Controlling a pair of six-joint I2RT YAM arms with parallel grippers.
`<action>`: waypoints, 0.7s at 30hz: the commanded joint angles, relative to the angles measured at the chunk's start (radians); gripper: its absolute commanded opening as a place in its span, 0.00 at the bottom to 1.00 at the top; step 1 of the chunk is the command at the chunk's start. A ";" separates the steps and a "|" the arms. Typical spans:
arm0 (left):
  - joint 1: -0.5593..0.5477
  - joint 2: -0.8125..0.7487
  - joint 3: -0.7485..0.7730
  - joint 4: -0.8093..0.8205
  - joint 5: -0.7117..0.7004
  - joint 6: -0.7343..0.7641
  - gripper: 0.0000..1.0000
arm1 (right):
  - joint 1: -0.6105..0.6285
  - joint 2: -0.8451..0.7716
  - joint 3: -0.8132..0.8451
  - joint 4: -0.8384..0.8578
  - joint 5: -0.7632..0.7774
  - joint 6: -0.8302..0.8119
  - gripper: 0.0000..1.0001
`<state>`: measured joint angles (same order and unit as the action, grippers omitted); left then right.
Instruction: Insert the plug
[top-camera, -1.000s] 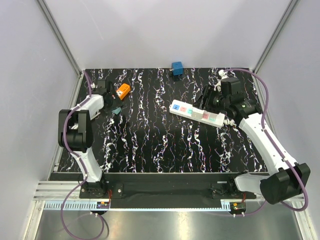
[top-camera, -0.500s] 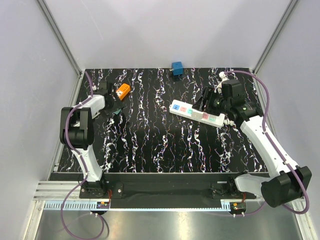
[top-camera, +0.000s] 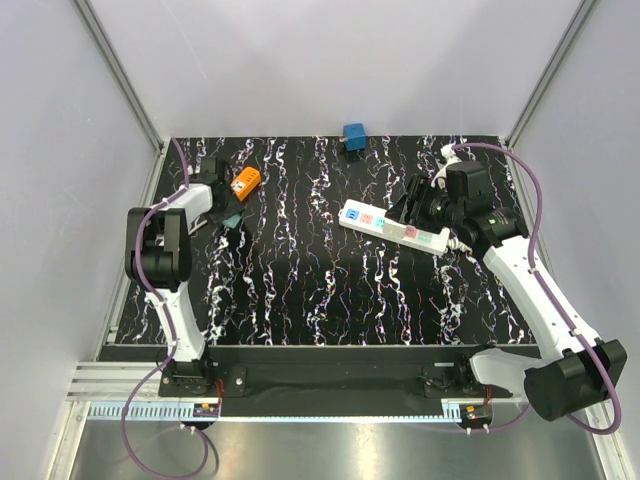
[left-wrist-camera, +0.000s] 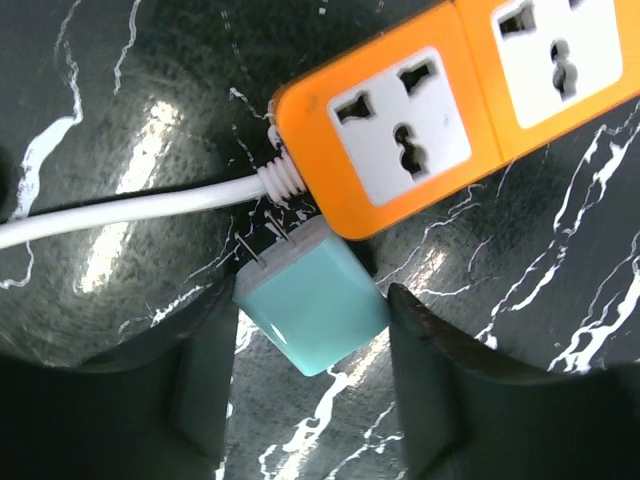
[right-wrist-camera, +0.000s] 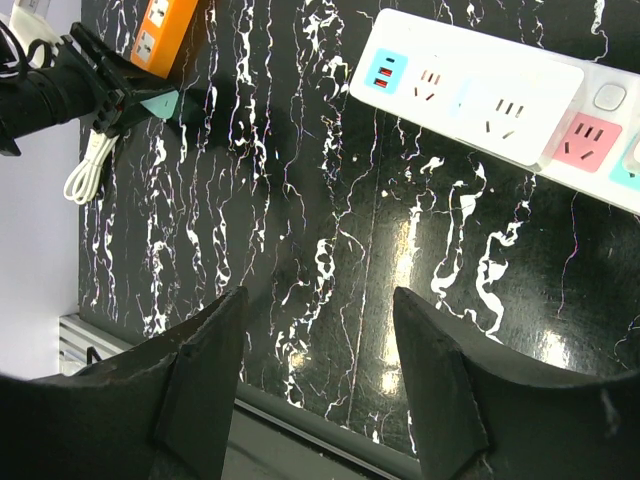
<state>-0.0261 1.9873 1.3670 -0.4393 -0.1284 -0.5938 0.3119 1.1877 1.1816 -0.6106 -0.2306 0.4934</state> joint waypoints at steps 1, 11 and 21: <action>0.005 -0.011 0.018 0.008 -0.002 -0.004 0.34 | 0.000 -0.016 -0.002 0.023 -0.029 -0.007 0.67; -0.087 -0.186 -0.087 0.046 0.076 0.019 0.00 | 0.007 0.016 -0.042 0.063 -0.081 0.022 0.68; -0.299 -0.582 -0.275 0.376 0.366 -0.364 0.00 | 0.137 0.006 -0.260 0.578 -0.011 0.200 0.78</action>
<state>-0.3084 1.5162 1.1381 -0.2836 0.0895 -0.7368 0.3882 1.2076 0.9527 -0.3187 -0.3202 0.6125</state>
